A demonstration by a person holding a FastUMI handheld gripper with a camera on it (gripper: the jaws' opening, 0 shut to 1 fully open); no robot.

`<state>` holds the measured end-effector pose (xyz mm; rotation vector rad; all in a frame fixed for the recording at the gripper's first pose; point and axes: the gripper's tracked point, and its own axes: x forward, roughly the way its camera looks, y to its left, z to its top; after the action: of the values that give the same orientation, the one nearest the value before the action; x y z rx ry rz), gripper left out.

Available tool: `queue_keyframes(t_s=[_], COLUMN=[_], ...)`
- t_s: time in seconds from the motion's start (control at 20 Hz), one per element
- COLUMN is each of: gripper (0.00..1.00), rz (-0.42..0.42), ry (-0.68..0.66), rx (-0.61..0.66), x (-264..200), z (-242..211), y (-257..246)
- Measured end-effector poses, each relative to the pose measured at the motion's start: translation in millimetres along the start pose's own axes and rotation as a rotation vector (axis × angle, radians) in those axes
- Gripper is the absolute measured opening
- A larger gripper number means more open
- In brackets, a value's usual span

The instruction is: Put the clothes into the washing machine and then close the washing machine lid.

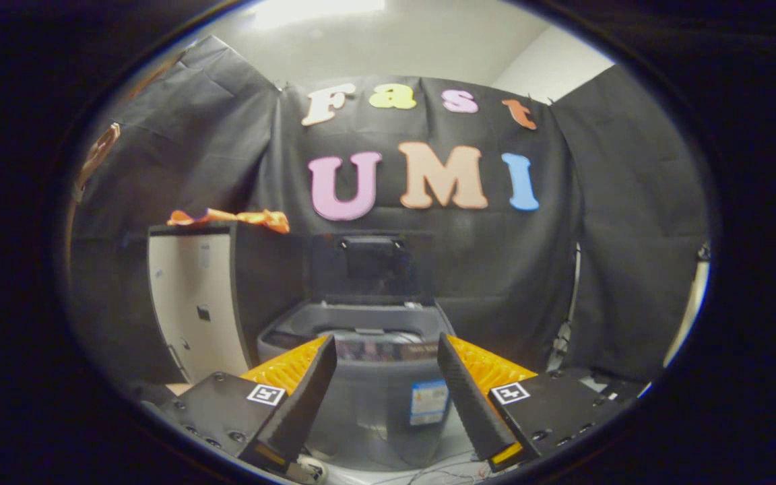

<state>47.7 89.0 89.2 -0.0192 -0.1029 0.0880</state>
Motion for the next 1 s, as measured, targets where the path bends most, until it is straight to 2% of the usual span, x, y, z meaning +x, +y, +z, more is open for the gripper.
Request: queue_keyframes(t_s=[0.25, 0.55, 0.8, 1.0], gripper=[0.95, 0.97, 0.97, 0.97], rz=[0.204, 0.372, 0.424, 0.448], ry=[-0.045, -0.096, -0.101, 0.012], rx=[-0.027, -0.115, -0.095, -0.064], x=[58.8, 116.8, 172.9, 222.9], z=[73.8, 142.6, 188.5, 177.7], y=[97.3, 194.4, 254.3, 285.8])
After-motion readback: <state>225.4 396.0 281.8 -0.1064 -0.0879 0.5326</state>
